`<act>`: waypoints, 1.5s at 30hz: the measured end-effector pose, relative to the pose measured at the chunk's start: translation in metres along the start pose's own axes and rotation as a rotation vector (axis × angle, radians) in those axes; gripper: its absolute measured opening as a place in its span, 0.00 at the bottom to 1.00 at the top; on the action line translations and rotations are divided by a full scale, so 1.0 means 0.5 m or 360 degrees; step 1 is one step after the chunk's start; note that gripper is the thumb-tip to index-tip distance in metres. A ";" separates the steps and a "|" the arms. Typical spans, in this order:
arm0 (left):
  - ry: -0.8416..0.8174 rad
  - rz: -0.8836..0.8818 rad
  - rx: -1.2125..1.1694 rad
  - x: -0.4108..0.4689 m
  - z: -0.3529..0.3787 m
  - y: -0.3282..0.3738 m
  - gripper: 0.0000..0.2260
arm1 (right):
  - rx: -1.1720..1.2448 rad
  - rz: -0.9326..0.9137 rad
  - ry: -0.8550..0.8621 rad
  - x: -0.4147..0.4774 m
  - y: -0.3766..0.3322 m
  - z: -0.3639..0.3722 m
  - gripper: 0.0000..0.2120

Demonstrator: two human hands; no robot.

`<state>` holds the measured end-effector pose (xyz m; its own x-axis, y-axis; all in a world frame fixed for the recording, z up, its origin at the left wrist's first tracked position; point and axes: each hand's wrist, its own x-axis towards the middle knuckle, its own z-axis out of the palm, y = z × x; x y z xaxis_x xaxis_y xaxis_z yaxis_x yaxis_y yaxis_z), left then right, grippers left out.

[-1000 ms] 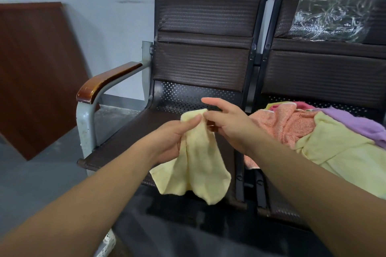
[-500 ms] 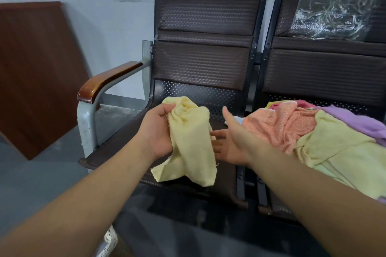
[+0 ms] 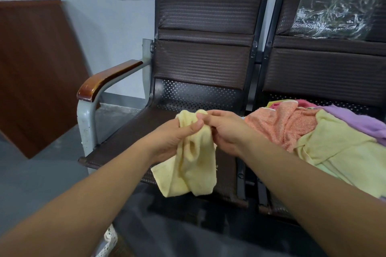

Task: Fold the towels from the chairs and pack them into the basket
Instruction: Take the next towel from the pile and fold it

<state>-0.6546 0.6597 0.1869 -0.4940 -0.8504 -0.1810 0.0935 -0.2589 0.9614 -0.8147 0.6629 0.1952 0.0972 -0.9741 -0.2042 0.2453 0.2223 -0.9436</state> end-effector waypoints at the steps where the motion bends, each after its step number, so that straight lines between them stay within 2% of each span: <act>1: -0.0011 0.0024 -0.0066 0.003 0.007 -0.005 0.20 | -0.0031 -0.0038 -0.0041 -0.005 -0.005 0.010 0.06; 3: 0.0150 0.0126 -0.0131 0.011 0.015 -0.007 0.16 | -0.0093 -0.0107 -0.0094 -0.012 -0.015 0.025 0.09; 5: 0.0318 0.0184 -0.0160 0.017 0.014 -0.002 0.14 | -0.0182 -0.0226 -0.0008 -0.017 -0.023 0.025 0.09; 8: 0.0629 0.0111 -0.0439 0.019 0.003 0.009 0.16 | -0.0747 -0.0444 0.0387 -0.007 -0.019 -0.003 0.07; 9: 0.0689 0.0080 -0.0574 0.018 -0.002 0.013 0.17 | -0.0831 -0.0365 0.0444 -0.001 -0.011 -0.018 0.11; 10: 0.0699 0.0060 -0.0682 0.014 -0.003 0.017 0.17 | -0.0741 -0.0139 0.0419 0.002 -0.002 -0.028 0.19; 12: 0.0633 0.0023 -0.0738 0.004 0.001 0.027 0.14 | -0.0260 0.0438 0.0174 0.000 0.012 -0.042 0.36; 14: 0.0530 -0.0031 -0.0668 -0.004 0.008 0.029 0.12 | 0.0138 0.0603 -0.0116 -0.002 0.015 -0.048 0.44; 16: 0.0409 -0.0085 -0.0634 -0.006 0.012 0.026 0.15 | 0.0254 0.0497 -0.0253 -0.002 0.011 -0.044 0.42; 20: 0.0287 0.0010 -0.0454 0.004 0.003 0.024 0.19 | 0.0008 0.0274 -0.0192 -0.007 -0.002 -0.028 0.23; 22: 0.0247 0.0014 -0.0258 0.005 -0.002 0.022 0.20 | -0.0176 0.0176 -0.0041 -0.001 0.005 -0.034 0.21; 25: 0.0391 -0.0122 -0.0180 -0.002 -0.027 0.028 0.23 | -0.0307 0.0013 0.0204 0.016 0.006 -0.050 0.15; 28: 0.0321 -0.0135 -0.0281 -0.014 -0.065 0.048 0.17 | -0.0317 -0.0077 0.0418 0.014 -0.017 -0.054 0.19; 29: 0.0345 -0.0083 -0.0303 -0.018 -0.076 0.057 0.14 | -0.0445 -0.0114 0.0500 0.009 -0.027 -0.057 0.19; 32: 0.0682 0.0063 -0.0084 -0.013 -0.118 0.073 0.08 | -0.0869 -0.0264 0.0683 0.001 -0.045 -0.071 0.21; 34: 0.0915 0.0059 0.0382 -0.017 -0.133 0.084 0.08 | -0.0981 -0.0335 0.0719 0.003 -0.057 -0.083 0.24; 36: 0.1062 -0.0031 0.0967 -0.027 -0.137 0.110 0.15 | -0.1045 -0.0357 0.0733 0.003 -0.080 -0.085 0.25; 38: 0.1225 -0.0062 0.1159 -0.027 -0.143 0.148 0.20 | -0.0927 -0.0380 0.0760 0.001 -0.117 -0.085 0.23; 39: 0.1250 -0.0028 0.0984 -0.028 -0.150 0.173 0.21 | -0.0781 -0.0349 0.0789 -0.001 -0.140 -0.085 0.21; 40: 0.1172 0.0034 0.0654 -0.027 -0.160 0.198 0.20 | -0.0552 -0.0310 0.0796 0.002 -0.164 -0.090 0.20; 42: 0.0866 0.0179 0.0063 -0.021 -0.180 0.243 0.15 | -0.0073 -0.0279 0.0759 0.007 -0.210 -0.101 0.23; 44: 0.0652 0.0264 -0.0100 -0.022 -0.185 0.272 0.15 | -0.0016 -0.0375 0.0767 0.003 -0.236 -0.109 0.19; 45: 0.0641 0.0262 0.0023 -0.030 -0.178 0.281 0.14 | -0.0158 -0.0416 0.0794 0.001 -0.241 -0.112 0.16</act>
<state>-0.5574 0.5952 0.3063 -0.0966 -0.9914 -0.0886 0.1292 -0.1007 0.9865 -0.8980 0.6333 0.2944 -0.4278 -0.9031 -0.0363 0.1057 -0.0101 -0.9944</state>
